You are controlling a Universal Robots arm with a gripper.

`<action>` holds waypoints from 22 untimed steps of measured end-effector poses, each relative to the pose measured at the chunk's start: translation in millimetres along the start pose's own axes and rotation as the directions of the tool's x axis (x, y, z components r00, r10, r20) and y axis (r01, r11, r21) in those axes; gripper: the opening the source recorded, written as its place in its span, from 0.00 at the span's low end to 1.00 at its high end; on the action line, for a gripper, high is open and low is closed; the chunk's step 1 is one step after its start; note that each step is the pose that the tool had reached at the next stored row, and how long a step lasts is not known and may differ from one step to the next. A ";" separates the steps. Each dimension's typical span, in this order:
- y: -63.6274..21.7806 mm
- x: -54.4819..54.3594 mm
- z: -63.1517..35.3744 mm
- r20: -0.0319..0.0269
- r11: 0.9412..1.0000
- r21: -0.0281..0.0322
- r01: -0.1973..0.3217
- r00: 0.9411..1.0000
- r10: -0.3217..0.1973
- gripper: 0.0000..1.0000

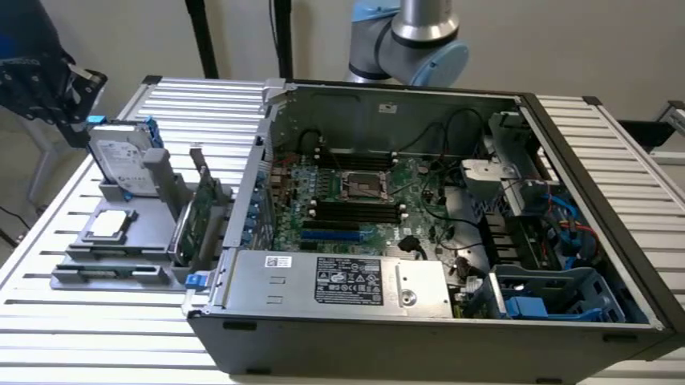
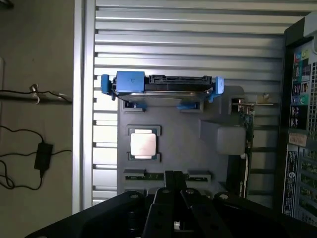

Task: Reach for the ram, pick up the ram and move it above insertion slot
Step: 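Reach for the ram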

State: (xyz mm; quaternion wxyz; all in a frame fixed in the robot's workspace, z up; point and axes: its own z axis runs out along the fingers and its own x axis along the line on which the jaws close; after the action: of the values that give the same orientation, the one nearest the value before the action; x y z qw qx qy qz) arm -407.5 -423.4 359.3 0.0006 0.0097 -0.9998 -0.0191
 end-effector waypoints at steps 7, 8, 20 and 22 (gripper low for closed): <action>-14.8 -2.3 -1.1 -0.001 1.000 0.000 0.003 1.000 -0.003 0.11; -16.5 -2.9 -1.4 -0.001 1.000 0.000 0.003 1.000 -0.003 0.11; -37.9 -5.3 -2.5 -0.003 1.000 0.000 0.014 1.000 -0.014 0.11; -40.6 -5.3 -2.4 -0.003 1.000 0.000 0.018 1.000 -0.018 0.11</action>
State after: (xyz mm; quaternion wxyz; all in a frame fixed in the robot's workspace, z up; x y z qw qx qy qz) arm -401.4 -464.0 360.2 0.0018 0.0188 -0.9996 -0.0190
